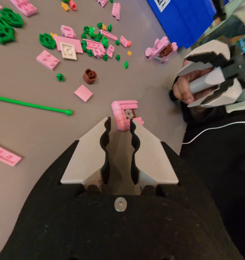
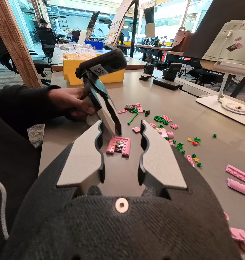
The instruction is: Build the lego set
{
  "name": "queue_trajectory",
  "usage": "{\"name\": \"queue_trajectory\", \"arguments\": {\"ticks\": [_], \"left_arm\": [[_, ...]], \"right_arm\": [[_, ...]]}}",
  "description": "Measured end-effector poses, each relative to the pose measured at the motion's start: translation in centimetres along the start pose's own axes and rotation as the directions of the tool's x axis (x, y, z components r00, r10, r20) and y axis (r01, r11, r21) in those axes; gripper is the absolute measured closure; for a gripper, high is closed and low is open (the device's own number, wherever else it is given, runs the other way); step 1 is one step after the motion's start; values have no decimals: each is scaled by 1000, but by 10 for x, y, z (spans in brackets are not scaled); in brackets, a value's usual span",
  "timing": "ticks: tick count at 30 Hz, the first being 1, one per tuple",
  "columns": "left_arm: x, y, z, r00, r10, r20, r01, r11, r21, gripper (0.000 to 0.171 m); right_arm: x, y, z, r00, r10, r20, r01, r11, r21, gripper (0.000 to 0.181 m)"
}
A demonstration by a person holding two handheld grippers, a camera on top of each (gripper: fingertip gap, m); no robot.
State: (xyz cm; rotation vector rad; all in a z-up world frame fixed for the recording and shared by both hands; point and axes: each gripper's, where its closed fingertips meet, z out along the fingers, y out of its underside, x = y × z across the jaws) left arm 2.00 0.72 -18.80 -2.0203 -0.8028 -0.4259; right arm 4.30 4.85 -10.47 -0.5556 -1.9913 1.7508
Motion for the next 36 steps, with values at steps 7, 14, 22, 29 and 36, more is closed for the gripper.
{"name": "queue_trajectory", "arguments": {"ticks": [7,14,22,29,36], "left_arm": [[-2,-12,-18,999,34,-31,-32,998,61,143],[-13,-34,-11,960,279,10,-279,960,4,149],[7,-11,-13,938,337,-74,-340,940,-23,149],[4,13,-6,934,356,-7,-355,929,-101,136],[8,14,4,934,357,4,-354,928,-120,140]], "right_arm": [[3,0,0,1000,25,2,-25,1000,2,131],[6,9,8,999,40,-12,-41,997,-66,132],[-3,49,32,998,-70,-3,65,937,-342,134],[-1,64,40,999,51,19,-38,898,-438,132],[-5,89,43,999,38,29,-14,818,-575,132]]}}
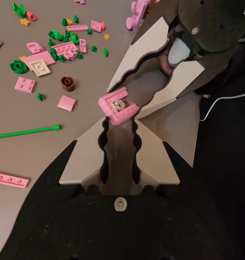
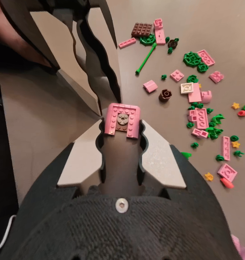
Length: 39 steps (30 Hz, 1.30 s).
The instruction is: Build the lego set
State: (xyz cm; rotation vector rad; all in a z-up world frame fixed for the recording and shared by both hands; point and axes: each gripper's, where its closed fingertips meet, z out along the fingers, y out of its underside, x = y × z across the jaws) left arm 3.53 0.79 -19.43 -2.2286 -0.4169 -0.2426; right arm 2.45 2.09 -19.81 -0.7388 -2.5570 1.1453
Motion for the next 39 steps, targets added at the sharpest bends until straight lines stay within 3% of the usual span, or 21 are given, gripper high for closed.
{"name": "queue_trajectory", "arguments": {"ticks": [3,9,11,18,22,39], "left_arm": [[-4,0,1,999,0,40,0,1000,-5,150],[-5,-1,1,999,-30,17,30,1000,0,151],[-5,-1,1,999,-29,17,29,1000,0,151],[-3,-2,1,1000,-19,12,19,1000,6,142],[-5,-2,1,999,-30,18,30,1000,5,151],[-6,-3,2,998,-51,22,51,999,11,152]], "right_arm": [[1,0,0,1000,15,8,-15,1000,3,133],[1,-1,-1,999,29,21,-30,1000,6,132],[2,-3,-2,998,53,33,-54,998,21,124],[2,-6,-6,996,74,50,-76,996,50,141],[2,-6,-5,996,72,49,-74,996,49,142],[6,-6,-5,992,114,58,-117,992,52,144]]}}
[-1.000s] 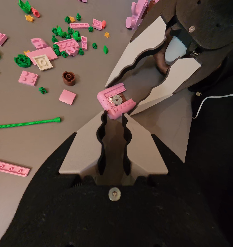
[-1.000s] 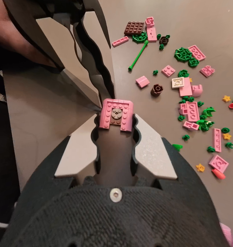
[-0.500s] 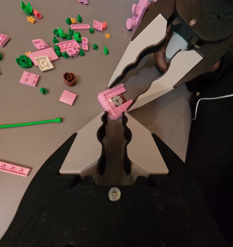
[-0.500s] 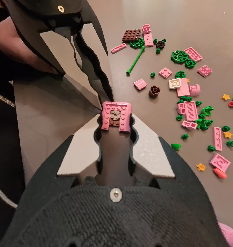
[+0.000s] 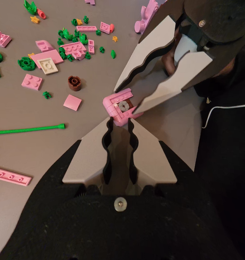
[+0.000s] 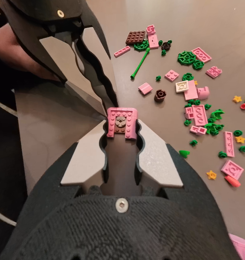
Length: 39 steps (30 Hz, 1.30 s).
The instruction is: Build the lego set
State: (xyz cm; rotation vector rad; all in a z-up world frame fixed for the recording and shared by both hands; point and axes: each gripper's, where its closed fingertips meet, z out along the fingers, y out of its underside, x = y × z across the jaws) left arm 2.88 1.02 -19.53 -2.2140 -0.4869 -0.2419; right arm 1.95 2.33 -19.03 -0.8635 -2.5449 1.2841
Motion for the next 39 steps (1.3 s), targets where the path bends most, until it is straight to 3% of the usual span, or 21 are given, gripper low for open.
{"name": "queue_trajectory", "arguments": {"ticks": [4,9,17,32,36,39], "left_arm": [[0,0,0,1000,4,5,-4,1000,-2,152],[0,0,0,1000,5,5,-5,1000,-2,152],[1,-5,1,994,86,67,-87,996,11,151],[-1,-4,1,998,43,36,-43,999,11,154],[0,-3,2,999,40,28,-41,999,5,153],[0,-4,1,1000,24,9,-24,1000,11,155]], "right_arm": [[2,-5,-4,992,98,75,-101,994,32,149],[4,1,2,1000,18,-15,-18,1000,-11,147],[8,1,3,999,23,-35,-24,1000,-15,154],[9,0,2,999,48,-26,-48,999,-11,153],[3,-14,-5,1000,-22,-17,23,996,83,143],[-2,-12,0,998,-61,-5,62,997,54,138]]}}
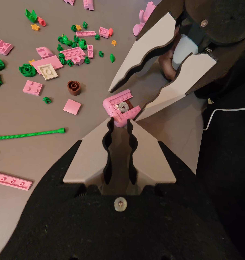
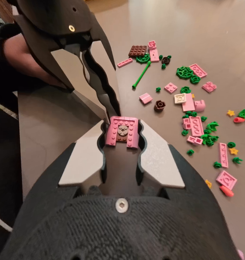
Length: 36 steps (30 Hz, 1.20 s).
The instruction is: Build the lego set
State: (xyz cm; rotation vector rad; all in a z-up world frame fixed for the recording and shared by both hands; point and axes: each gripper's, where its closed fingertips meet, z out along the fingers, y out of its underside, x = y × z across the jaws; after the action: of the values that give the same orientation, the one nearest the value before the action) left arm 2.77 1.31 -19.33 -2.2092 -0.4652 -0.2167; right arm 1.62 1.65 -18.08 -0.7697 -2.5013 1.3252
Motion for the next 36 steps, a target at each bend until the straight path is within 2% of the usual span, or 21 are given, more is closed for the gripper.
{"name": "queue_trajectory", "arguments": {"ticks": [3,6,10,13,16,36], "left_arm": [[1,0,-1,998,-44,-39,44,999,5,156],[1,-5,-6,990,-99,-98,104,994,44,161],[0,-11,-13,979,-141,-146,156,983,100,159],[-1,-9,-10,984,-131,-122,141,987,77,165],[0,-5,-6,991,-104,-89,109,993,45,170],[0,-3,-4,990,-106,-88,110,993,31,171]], "right_arm": [[0,-1,1,1000,11,16,-11,1000,3,133],[-5,-3,1,997,14,74,-14,1000,7,117],[-8,1,6,996,-10,87,13,999,-30,116],[-8,6,12,997,-45,60,49,996,-76,120],[-5,9,16,997,-79,28,81,991,-108,134],[-7,9,18,990,-142,17,143,984,-108,136]]}}
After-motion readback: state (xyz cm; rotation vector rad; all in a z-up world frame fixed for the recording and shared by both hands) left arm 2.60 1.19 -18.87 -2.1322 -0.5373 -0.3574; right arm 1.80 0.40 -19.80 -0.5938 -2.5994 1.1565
